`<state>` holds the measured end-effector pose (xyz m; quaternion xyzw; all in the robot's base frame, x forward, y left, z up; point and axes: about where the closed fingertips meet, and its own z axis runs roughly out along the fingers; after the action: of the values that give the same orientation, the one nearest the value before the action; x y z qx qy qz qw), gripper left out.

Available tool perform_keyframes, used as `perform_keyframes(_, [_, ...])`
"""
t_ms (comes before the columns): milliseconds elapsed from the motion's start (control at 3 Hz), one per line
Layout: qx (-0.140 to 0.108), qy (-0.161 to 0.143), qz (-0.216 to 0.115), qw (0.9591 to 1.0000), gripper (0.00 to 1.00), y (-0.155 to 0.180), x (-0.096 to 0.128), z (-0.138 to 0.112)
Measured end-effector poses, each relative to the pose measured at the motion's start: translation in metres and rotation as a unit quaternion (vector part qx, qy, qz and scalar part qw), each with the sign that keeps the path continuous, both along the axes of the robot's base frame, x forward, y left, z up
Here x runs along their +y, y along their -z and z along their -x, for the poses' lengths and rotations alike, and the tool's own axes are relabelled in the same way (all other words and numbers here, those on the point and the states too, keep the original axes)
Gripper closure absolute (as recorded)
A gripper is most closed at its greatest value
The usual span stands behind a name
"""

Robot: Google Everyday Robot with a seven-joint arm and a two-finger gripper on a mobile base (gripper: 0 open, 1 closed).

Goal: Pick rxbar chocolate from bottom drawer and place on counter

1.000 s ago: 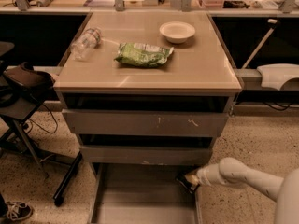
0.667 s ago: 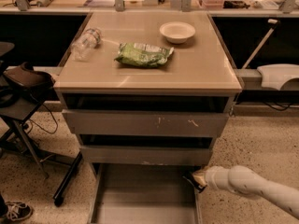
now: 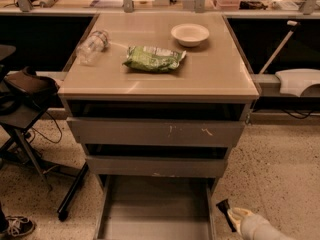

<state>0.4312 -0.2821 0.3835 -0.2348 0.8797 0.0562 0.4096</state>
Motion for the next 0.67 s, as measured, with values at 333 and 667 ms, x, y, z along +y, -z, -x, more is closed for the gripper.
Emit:
perform_keyframes(333, [0.001, 0.042, 0.0, 0.9991, 1.0, 0.0091, -0.0152, 0.045])
perform_keyframes(667, [0.0, 0.042, 0.001, 0.9991, 1.0, 0.0107, -0.0131, 0.0419])
